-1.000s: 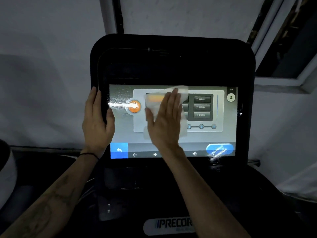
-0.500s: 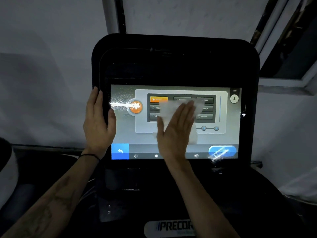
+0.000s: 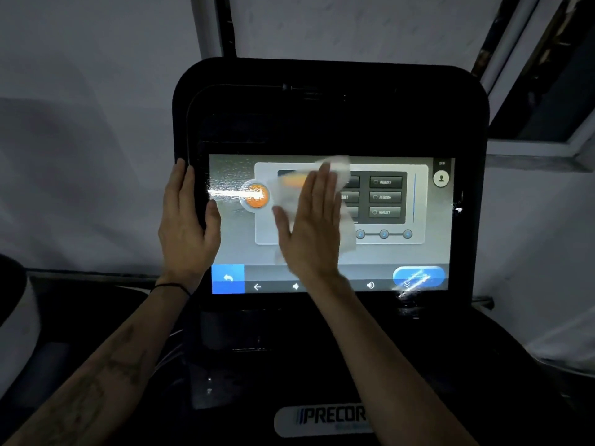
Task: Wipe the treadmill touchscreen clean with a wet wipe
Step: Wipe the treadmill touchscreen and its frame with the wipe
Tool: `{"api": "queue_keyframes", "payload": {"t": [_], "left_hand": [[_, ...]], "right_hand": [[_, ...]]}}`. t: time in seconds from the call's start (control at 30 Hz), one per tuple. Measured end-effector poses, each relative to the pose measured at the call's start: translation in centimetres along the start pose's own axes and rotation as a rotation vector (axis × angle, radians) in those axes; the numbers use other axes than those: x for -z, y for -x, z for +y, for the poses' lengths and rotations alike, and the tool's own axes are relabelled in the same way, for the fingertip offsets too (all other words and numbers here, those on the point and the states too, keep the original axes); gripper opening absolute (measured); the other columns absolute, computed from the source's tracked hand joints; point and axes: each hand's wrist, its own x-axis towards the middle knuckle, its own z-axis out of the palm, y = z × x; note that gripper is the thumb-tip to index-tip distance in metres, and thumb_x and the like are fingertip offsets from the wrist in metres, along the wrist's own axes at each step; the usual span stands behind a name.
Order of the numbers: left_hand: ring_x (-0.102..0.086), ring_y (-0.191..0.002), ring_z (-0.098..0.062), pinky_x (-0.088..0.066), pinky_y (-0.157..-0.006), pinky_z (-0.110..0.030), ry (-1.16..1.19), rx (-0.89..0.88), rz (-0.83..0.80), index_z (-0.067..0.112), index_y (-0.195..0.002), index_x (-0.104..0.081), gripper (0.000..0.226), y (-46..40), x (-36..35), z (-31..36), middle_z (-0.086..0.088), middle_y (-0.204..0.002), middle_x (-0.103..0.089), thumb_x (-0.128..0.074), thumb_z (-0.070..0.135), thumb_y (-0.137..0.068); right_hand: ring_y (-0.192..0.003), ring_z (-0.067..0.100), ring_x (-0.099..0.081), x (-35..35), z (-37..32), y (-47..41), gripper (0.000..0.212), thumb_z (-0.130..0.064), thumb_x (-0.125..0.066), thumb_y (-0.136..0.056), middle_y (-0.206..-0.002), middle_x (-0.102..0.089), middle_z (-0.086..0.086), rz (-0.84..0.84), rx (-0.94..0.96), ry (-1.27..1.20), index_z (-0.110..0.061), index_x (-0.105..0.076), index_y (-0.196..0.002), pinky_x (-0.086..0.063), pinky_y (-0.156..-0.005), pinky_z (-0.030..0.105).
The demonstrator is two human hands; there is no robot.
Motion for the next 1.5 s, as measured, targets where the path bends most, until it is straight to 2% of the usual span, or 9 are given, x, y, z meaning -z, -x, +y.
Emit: {"api": "queue_keyframes", "payload": {"t": [0.17,0.33,0.43,0.7,0.87,1.03,1.23,1.37,1.5], "left_hand": [[-0.036,-0.154,-0.024,-0.026,-0.117,-0.009,0.019,0.011,0.004,0.003,-0.157,-0.038,0.055,0.0,0.0,0.0,-0.012,-0.166,-0.034,-0.049,0.017,-0.104],[-0.036,-0.154,-0.024,-0.027,-0.118,-0.012,0.025,0.01,0.002,0.004,-0.157,-0.039,0.055,-0.1,0.0,0.0,-0.011,-0.166,-0.035,-0.048,0.019,-0.105],[-0.035,-0.154,-0.022,-0.025,-0.116,-0.008,0.032,0.02,-0.003,0.005,-0.157,-0.038,0.054,-0.1,0.1,0.1,-0.01,-0.167,-0.034,-0.048,0.019,-0.105],[-0.036,-0.154,-0.025,-0.026,-0.117,-0.01,0.017,0.004,0.009,0.003,-0.156,-0.039,0.054,-0.1,0.0,-0.1,-0.012,-0.166,-0.035,-0.048,0.019,-0.105],[-0.035,-0.154,-0.025,-0.026,-0.117,-0.01,0.017,0.009,0.008,0.003,-0.156,-0.039,0.055,-0.1,-0.1,0.0,-0.013,-0.166,-0.035,-0.048,0.017,-0.104],[-0.035,-0.154,-0.024,-0.026,-0.118,-0.01,0.005,0.01,0.004,0.004,-0.157,-0.038,0.056,-0.1,0.0,-0.1,-0.011,-0.166,-0.035,-0.048,0.018,-0.104],[-0.036,-0.154,-0.024,-0.026,-0.119,-0.012,0.022,0.012,0.007,0.003,-0.157,-0.039,0.056,0.0,-0.1,-0.1,-0.012,-0.166,-0.035,-0.049,0.017,-0.103],[-0.036,-0.154,-0.023,-0.027,-0.119,-0.014,0.008,0.009,0.008,0.003,-0.157,-0.039,0.056,-0.1,-0.2,-0.2,-0.011,-0.166,-0.035,-0.048,0.019,-0.104],[-0.036,-0.154,-0.024,-0.026,-0.119,-0.012,0.023,0.01,0.013,0.002,-0.156,-0.04,0.055,-0.1,-0.1,-0.1,-0.012,-0.166,-0.036,-0.049,0.017,-0.103]], "right_hand": [[-0.157,0.04,-0.008,0.9,2.5,-0.4,0.082,-0.05,-0.038,-0.104,-0.168,-0.01,0.028,0.128,-0.206,0.031,0.009,-0.017,-0.157,-0.013,-0.127,0.053],[-0.158,0.035,-0.002,-0.4,-0.3,0.6,0.082,-0.052,-0.036,-0.103,-0.17,-0.006,0.022,-0.013,0.045,0.013,0.005,-0.017,-0.159,-0.003,-0.129,0.046],[-0.156,0.04,-0.015,0.5,1.8,-3.2,0.08,-0.05,-0.036,-0.103,-0.166,-0.017,0.027,0.103,-0.06,0.038,0.008,-0.024,-0.157,-0.012,-0.127,0.05],[-0.158,0.038,-0.005,0.1,-0.2,-0.7,0.082,-0.051,-0.032,-0.103,-0.168,-0.008,0.026,0.027,-0.018,-0.019,0.008,-0.018,-0.158,-0.004,-0.129,0.046],[-0.157,0.04,-0.008,1.1,2.8,-2.3,0.082,-0.051,-0.034,-0.104,-0.167,-0.01,0.028,0.133,-0.196,0.023,0.009,-0.018,-0.157,-0.008,-0.128,0.05],[-0.158,0.038,0.0,-0.7,-1.2,0.6,0.082,-0.052,-0.031,-0.104,-0.169,-0.003,0.026,0.008,0.009,-0.012,0.008,-0.016,-0.158,0.003,-0.129,0.043],[-0.157,0.039,-0.003,0.4,0.9,-1.9,0.085,-0.054,-0.028,-0.103,-0.168,-0.006,0.028,0.107,-0.215,0.012,0.009,-0.015,-0.158,-0.006,-0.128,0.052],[-0.158,0.036,-0.001,-1.0,-2.3,0.6,0.084,-0.055,-0.029,-0.103,-0.169,-0.004,0.024,-0.005,0.012,-0.016,0.008,-0.016,-0.158,0.0,-0.129,0.047],[-0.157,0.038,-0.01,-0.5,-0.4,-2.9,0.081,-0.052,-0.034,-0.104,-0.167,-0.013,0.026,0.116,-0.119,0.028,0.007,-0.021,-0.158,-0.009,-0.128,0.049]]}}
